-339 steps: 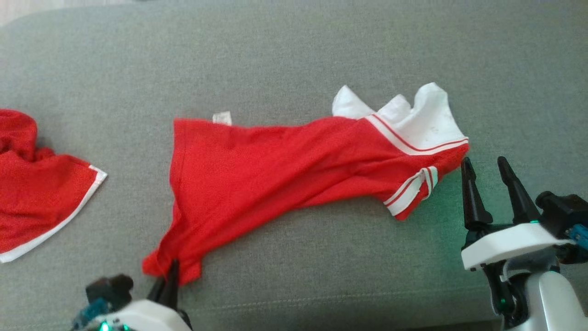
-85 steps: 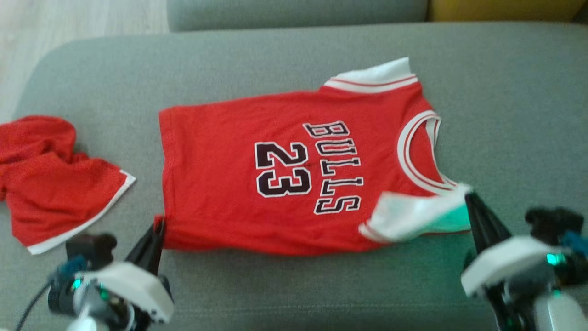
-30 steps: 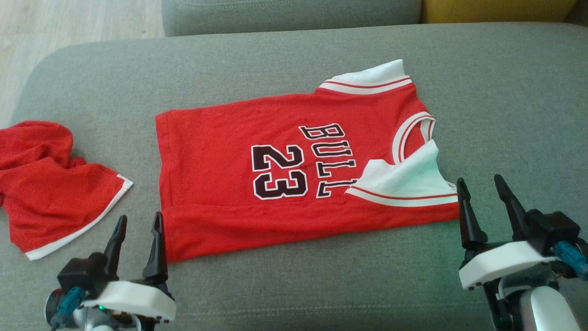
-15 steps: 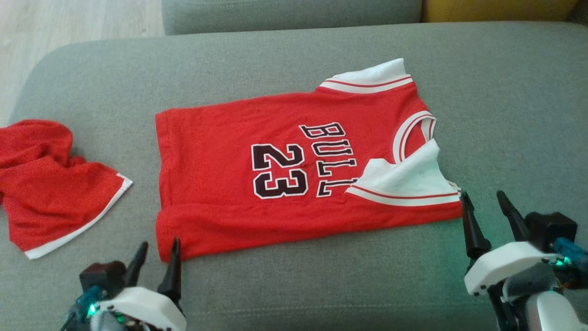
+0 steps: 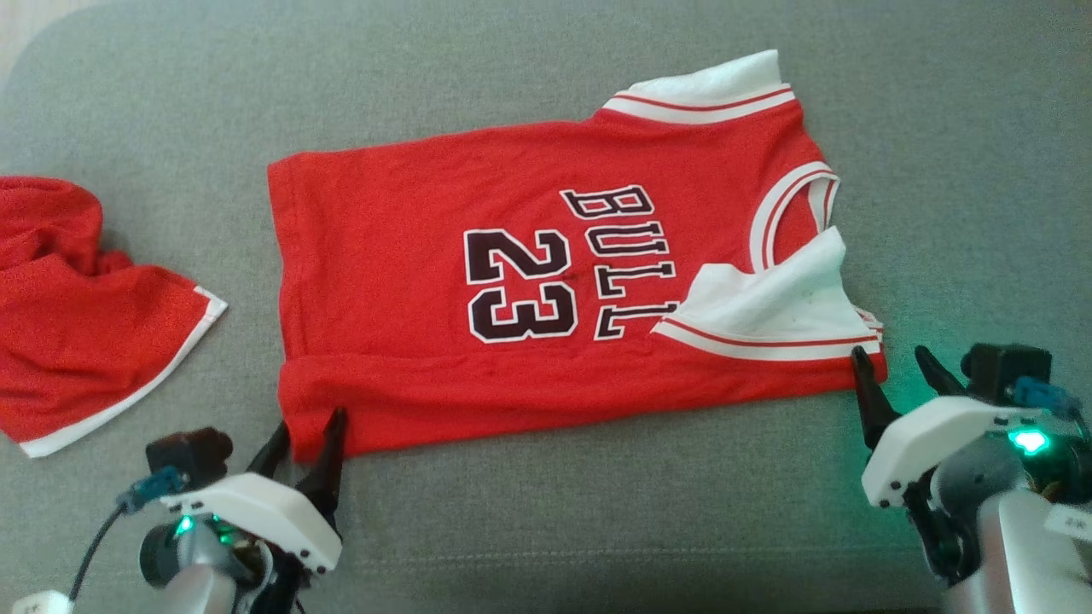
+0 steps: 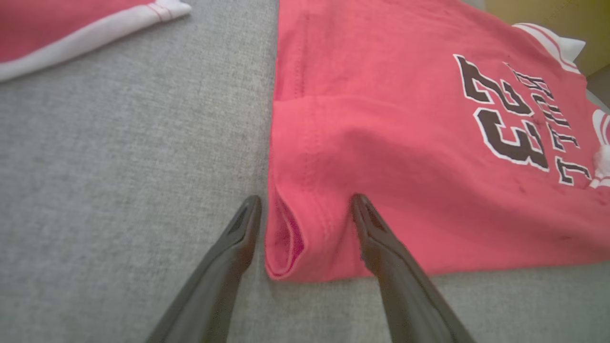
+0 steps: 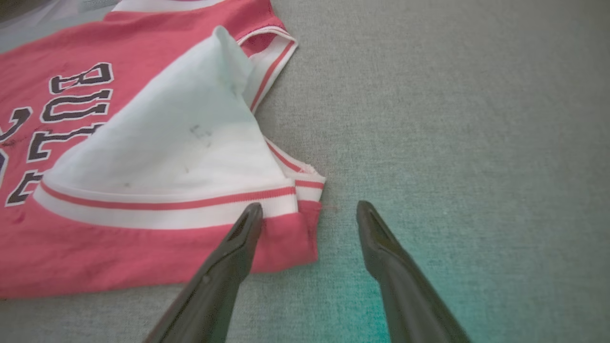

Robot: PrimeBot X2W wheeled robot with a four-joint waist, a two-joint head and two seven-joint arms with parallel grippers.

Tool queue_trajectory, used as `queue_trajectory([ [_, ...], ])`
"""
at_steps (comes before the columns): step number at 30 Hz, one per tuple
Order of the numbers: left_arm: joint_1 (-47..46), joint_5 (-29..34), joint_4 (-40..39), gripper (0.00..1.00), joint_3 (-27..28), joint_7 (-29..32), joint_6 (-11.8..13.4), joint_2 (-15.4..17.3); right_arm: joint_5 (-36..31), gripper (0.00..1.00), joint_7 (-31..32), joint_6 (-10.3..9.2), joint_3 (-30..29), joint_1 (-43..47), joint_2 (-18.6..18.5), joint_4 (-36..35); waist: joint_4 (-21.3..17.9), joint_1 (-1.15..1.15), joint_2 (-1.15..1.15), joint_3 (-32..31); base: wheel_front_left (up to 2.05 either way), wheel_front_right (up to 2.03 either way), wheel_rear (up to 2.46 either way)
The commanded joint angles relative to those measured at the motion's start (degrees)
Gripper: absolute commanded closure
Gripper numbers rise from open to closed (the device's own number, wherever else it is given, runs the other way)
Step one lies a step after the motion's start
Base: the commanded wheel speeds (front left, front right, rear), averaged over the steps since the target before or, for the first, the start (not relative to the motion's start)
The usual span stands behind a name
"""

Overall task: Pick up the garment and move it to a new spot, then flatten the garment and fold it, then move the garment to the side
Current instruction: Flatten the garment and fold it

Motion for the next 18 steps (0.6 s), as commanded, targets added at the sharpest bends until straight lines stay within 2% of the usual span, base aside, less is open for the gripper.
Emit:
queue_trajectory([
  [1, -1.8, -0.5, 0.7, 0.00, 1.9, 1.0, -0.4, 0.6, 0.5, 0.00, 0.3, -0.04, 1.0, -2.6, -0.3, -1.0, 0.1, 0.00, 0.00, 0.9, 0.00, 0.00, 0.00],
  [2, -2.2, -0.7, 1.1, 0.00, 1.7, 1.3, -0.7, 0.8, 0.8, 0.00, 0.9, -0.04, 0.9, -3.2, -0.3, -0.2, 0.2, 0.00, 0.00, 1.3, 0.00, 0.00, 0.00],
  [3, -2.5, -0.9, 1.5, 0.12, 1.6, 1.5, -0.9, 0.9, 1.1, 0.00, 1.4, -0.04, 0.9, -3.7, -0.3, 0.6, 0.3, 0.00, 0.00, 1.5, 0.00, 0.00, 0.00],
  [4, -2.9, -0.9, 1.8, 0.58, 1.3, 1.5, -1.1, 1.0, 1.3, 0.00, 2.0, -0.04, 1.1, -4.2, -0.3, 1.2, 0.4, 0.00, 0.00, 1.8, 0.00, 0.00, 0.00],
  [5, -3.3, -0.9, 2.1, 0.94, 1.0, 1.5, -1.4, 1.1, 1.8, 0.00, 2.4, -0.04, 1.2, -4.8, -0.3, 1.9, 0.4, 0.00, 0.00, 2.1, 0.00, 0.00, 0.00],
  [6, -3.6, -1.0, 2.4, 1.00, 0.7, 1.6, -1.6, 1.2, 2.1, 0.00, 3.0, -0.04, 1.3, -5.2, -0.3, 2.5, 0.5, 0.00, 0.00, 2.3, 0.00, 0.00, 0.00],
  [7, -3.8, -1.0, 2.7, 1.00, 0.5, 1.5, -1.7, 1.3, 2.4, 0.00, 3.4, -0.04, 1.2, -5.6, -0.3, 3.0, 0.5, 0.00, 0.00, 2.4, 0.00, 0.00, 0.00],
  [8, -4.1, -0.9, 2.9, 1.00, 0.3, 1.3, -1.8, 1.4, 2.9, 0.30, 3.8, -0.04, 1.1, -6.0, -0.3, 3.5, 0.6, 0.00, 0.00, 2.6, 0.00, 0.00, 0.00],
  [10, -4.5, -0.8, 3.3, 1.00, 0.0, 0.7, -2.0, 1.6, 3.4, 1.00, 3.8, -0.04, 0.8, -6.5, -0.3, 4.0, 0.7, 0.00, 0.00, 2.8, 0.00, 0.00, 0.00],
  [18, -4.3, 0.5, 2.3, 1.00, -0.9, -2.1, -2.2, 2.9, 6.9, 1.00, 2.0, -0.04, -0.5, -4.3, -0.3, 2.4, 1.2, 0.00, 0.00, 2.1, 0.00, 0.00, 0.00],
])
